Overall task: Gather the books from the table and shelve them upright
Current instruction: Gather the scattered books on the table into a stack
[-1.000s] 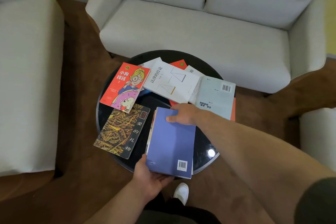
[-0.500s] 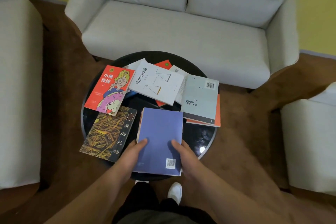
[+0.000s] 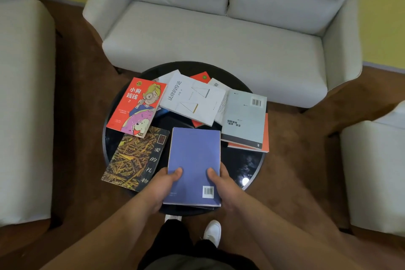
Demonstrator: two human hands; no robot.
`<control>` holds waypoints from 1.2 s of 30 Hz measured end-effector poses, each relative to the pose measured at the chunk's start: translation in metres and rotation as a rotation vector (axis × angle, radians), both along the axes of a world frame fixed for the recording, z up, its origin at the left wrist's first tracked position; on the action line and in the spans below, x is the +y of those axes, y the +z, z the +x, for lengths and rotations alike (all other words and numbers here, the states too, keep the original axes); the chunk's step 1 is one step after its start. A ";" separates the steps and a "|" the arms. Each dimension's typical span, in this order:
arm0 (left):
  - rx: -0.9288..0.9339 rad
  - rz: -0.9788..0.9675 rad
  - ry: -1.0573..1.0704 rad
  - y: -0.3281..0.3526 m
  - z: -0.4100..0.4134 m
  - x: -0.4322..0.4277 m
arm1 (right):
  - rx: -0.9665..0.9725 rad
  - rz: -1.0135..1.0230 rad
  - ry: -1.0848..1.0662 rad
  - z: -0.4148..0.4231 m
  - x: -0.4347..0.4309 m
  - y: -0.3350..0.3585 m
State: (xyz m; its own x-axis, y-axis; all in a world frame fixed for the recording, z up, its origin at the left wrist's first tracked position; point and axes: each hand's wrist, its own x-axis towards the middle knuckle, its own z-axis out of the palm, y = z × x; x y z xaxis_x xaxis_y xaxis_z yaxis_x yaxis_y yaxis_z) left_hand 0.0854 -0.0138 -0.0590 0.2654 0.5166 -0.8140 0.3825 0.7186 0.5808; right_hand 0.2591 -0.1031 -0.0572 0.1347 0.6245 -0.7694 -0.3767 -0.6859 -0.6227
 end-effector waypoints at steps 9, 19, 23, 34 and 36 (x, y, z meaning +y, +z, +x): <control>0.170 0.323 -0.049 0.020 -0.034 0.031 | -1.008 0.188 0.476 0.006 0.038 0.017; 0.647 0.213 -0.284 -0.022 -0.131 0.107 | -0.485 0.070 0.374 -0.075 0.216 0.027; 0.581 0.179 -0.271 -0.029 -0.139 0.106 | -0.227 -0.128 0.131 -0.099 0.251 0.001; 0.134 -0.173 0.027 0.006 -0.129 0.111 | -0.011 -0.121 0.013 -0.105 0.259 0.008; 0.067 -0.184 0.094 0.014 -0.128 0.107 | 0.028 -0.051 0.021 -0.100 0.252 0.021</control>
